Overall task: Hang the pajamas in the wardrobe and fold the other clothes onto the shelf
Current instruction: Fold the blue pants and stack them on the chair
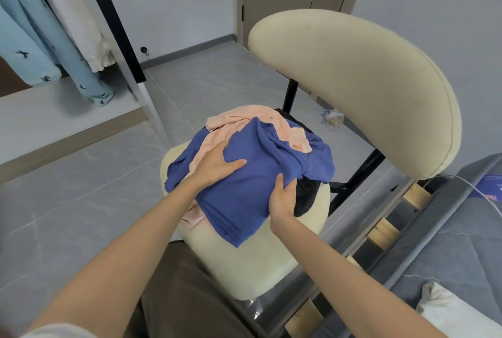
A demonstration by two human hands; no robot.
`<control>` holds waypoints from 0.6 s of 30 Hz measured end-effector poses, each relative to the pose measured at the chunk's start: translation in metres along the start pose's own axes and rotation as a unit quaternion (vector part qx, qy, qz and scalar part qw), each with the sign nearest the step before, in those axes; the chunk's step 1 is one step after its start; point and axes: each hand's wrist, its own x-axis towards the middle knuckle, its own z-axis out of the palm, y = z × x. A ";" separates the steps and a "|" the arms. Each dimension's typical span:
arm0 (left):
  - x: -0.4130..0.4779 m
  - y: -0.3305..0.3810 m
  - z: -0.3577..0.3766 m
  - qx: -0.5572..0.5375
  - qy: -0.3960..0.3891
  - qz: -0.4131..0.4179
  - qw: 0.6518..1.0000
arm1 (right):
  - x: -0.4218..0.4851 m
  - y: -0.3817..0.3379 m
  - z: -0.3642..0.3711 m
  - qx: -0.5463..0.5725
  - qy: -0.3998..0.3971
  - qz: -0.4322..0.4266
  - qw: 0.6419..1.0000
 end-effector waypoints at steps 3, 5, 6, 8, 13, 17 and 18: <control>-0.005 0.009 -0.006 -0.079 -0.036 -0.056 0.995 | 0.000 -0.010 -0.010 -0.024 -0.015 -0.046 0.999; -0.014 0.016 -0.010 -0.130 -0.051 -0.078 0.987 | 0.000 -0.019 -0.019 -0.040 -0.031 -0.078 0.996; -0.020 0.020 -0.012 -0.154 -0.054 -0.088 0.983 | -0.001 -0.024 -0.024 -0.049 -0.042 -0.092 0.994; -0.034 0.026 -0.012 -0.195 -0.052 -0.107 0.974 | -0.004 -0.033 -0.035 -0.065 -0.067 -0.110 0.990; -0.075 0.045 -0.005 -0.264 -0.046 -0.113 0.957 | -0.020 -0.048 -0.067 -0.100 -0.119 -0.148 0.977; -0.113 0.061 0.006 -0.339 -0.084 -0.097 0.932 | -0.034 -0.047 -0.102 -0.107 -0.123 -0.154 0.975; -0.122 0.067 0.010 -0.354 -0.105 -0.093 0.925 | -0.037 -0.046 -0.112 -0.107 -0.123 -0.150 0.975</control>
